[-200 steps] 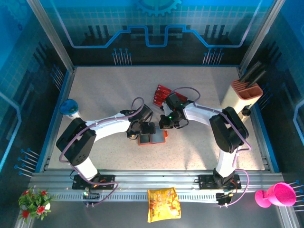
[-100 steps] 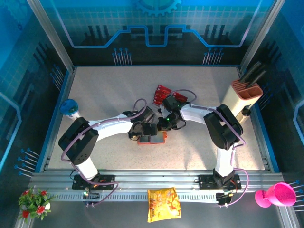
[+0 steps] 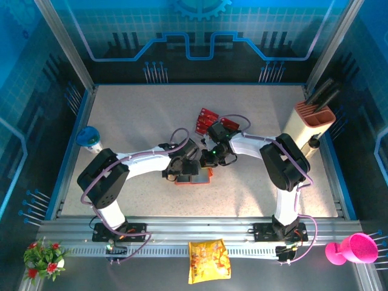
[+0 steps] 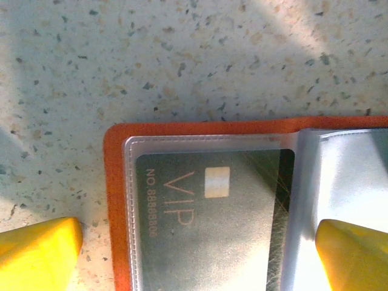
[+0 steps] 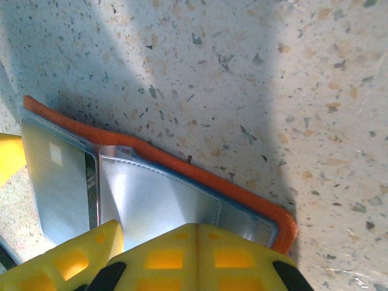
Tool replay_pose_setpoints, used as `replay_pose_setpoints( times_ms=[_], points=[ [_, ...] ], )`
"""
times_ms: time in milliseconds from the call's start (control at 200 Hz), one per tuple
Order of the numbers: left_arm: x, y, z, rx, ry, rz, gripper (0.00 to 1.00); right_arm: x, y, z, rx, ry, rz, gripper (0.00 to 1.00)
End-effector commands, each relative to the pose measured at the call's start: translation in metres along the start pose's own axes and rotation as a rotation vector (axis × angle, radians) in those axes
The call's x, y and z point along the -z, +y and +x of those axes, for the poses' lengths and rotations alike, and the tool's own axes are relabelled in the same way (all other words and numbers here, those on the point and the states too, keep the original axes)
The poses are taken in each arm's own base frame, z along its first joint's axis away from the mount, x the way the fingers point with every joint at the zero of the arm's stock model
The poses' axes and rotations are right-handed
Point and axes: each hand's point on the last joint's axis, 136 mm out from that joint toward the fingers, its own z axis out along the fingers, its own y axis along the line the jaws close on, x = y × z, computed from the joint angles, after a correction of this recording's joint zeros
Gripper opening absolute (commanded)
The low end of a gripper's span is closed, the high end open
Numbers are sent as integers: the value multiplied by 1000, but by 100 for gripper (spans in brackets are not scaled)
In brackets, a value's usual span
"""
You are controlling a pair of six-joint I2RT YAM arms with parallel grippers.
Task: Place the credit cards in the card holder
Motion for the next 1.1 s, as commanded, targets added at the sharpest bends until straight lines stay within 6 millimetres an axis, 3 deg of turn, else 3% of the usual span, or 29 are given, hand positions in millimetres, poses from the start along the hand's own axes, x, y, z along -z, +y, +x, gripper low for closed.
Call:
replay_pose_setpoints(
  times_ms=[0,85,170,335,825,1096],
  points=[
    [-9,18,14,-13,29,-63,99,6,2,2,-19,-1,-7,3],
    [-11,18,17,-15,31,-57,99,15,6,-1,-22,-32,-11,7],
    [-12,18,19,-18,34,-48,99,21,7,-2,-32,-50,-8,16],
    [-14,18,21,-23,36,-35,98,20,7,0,-64,-57,-15,25],
    [-17,17,25,-40,42,-15,99,-10,4,5,-95,-5,2,30],
    [-16,17,25,-39,36,-6,99,-13,15,6,-97,16,-49,28]
  ],
)
